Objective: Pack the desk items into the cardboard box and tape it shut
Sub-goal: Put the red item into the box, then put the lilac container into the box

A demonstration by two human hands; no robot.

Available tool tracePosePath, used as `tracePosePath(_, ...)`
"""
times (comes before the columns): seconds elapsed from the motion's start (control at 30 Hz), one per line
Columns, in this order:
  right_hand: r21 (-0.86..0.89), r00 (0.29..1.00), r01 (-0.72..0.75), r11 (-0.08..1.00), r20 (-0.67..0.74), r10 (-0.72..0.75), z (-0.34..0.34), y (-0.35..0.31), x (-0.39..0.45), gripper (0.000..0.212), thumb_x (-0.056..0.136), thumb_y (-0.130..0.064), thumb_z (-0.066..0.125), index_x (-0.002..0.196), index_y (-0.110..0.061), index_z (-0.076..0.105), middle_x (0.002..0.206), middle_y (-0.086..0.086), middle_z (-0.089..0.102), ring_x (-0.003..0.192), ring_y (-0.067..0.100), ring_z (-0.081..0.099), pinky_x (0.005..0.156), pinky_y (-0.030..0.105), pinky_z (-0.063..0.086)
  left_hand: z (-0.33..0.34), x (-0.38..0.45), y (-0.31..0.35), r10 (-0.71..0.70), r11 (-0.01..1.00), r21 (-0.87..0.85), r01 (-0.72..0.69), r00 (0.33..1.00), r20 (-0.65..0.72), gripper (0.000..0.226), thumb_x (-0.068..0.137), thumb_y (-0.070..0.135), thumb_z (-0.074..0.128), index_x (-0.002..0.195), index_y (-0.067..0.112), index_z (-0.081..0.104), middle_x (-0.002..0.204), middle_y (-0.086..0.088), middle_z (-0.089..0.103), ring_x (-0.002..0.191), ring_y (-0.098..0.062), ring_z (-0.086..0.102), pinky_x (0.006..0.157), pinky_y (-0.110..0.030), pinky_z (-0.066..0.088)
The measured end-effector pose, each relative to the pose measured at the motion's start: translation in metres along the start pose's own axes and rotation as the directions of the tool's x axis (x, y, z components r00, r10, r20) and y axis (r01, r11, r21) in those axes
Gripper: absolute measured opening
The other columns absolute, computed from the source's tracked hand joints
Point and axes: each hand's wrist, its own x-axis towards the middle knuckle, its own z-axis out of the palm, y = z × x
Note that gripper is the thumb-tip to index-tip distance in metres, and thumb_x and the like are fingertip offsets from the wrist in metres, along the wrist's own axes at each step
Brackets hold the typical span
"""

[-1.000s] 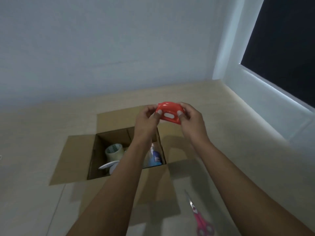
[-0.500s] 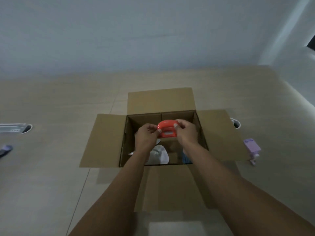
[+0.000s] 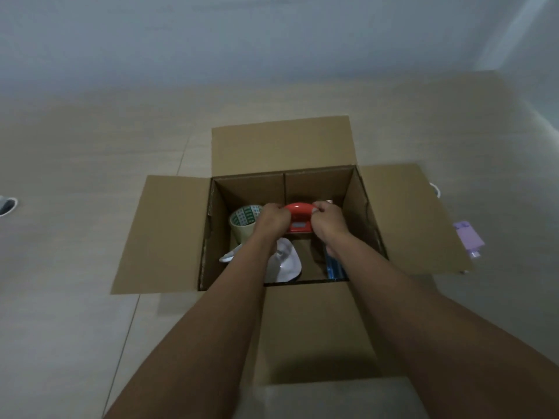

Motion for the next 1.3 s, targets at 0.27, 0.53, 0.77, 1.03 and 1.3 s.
tracePosePath(0.27, -0.075, 0.998, -0.017, 0.997, 0.065, 0.022, 0.005, 0.002, 0.009, 0.041, 0.107, -0.029, 0.032, 0.14, -0.012, 0.049, 0.128, 0.013, 0.052, 0.118, 0.029, 0.052, 0.09, 0.034, 0.04, 0.002, 0.003, 0.002, -0.071, 0.997, 0.018, 0.07, 0.994, 0.087, 0.033, 0.095, 0.018, 0.047, 0.118, 0.0, 0.061, 0.107, -0.02, 0.066, 0.09, -0.029, 0.061, 0.075, -0.033, 0.046)
tracePosePath(0.53, 0.046, 0.994, 0.089, 0.995, 0.055, -0.092, -0.013, -0.01, -0.012, 0.044, 0.106, -0.026, 0.035, 0.148, -0.016, 0.042, 0.151, 0.007, 0.044, 0.134, 0.024, 0.043, 0.099, 0.032, 0.038, 0.001, -0.009, 0.013, 0.023, 0.998, -0.052, -0.022, 1.0, 0.014, 0.035, 0.1, 0.018, 0.042, 0.125, 0.002, 0.06, 0.123, -0.018, 0.063, 0.105, -0.026, 0.058, 0.09, -0.036, 0.046)
tracePosePath(0.77, 0.092, 0.941, 0.329, 0.94, -0.108, -0.319, -0.106, -0.023, -0.056, 0.048, 0.107, -0.029, 0.036, 0.154, -0.027, 0.034, 0.159, -0.004, 0.036, 0.144, 0.016, 0.035, 0.108, 0.024, 0.028, 0.032, -0.071, 0.078, 0.226, 0.946, -0.217, -0.239, 0.971, -0.08, 0.049, 0.103, 0.032, 0.048, 0.148, 0.015, 0.044, 0.148, -0.005, 0.048, 0.132, -0.02, 0.046, 0.114, -0.04, 0.037)
tracePosePath(1.03, 0.06, 0.88, 0.427, 0.902, -0.257, -0.399, -0.227, 0.006, -0.087, 0.055, 0.107, -0.029, 0.037, 0.158, -0.034, 0.017, 0.163, -0.01, 0.025, 0.146, 0.014, 0.031, 0.108, 0.022, 0.024, 0.11, -0.141, 0.125, 0.426, 0.863, -0.297, -0.408, 0.905, -0.005, 0.046, 0.105, 0.038, 0.04, 0.151, 0.029, 0.039, 0.157, 0.005, 0.036, 0.141, -0.015, 0.037, 0.114, -0.041, 0.036)
tracePosePath(1.3, 0.055, 0.889, 0.333, 0.941, -0.352, -0.293, -0.309, 0.08, -0.08, 0.059, 0.105, -0.026, 0.042, 0.159, -0.028, 0.019, 0.162, -0.008, 0.028, 0.144, 0.015, 0.034, 0.096, 0.01, 0.023, 0.221, -0.182, 0.135, 0.482, 0.86, -0.283, -0.425, 0.858, 0.176, 0.042, 0.106, 0.035, 0.038, 0.146, 0.025, 0.047, 0.147, 0.005, 0.049, 0.135, -0.009, 0.044, 0.116, -0.038, 0.035)
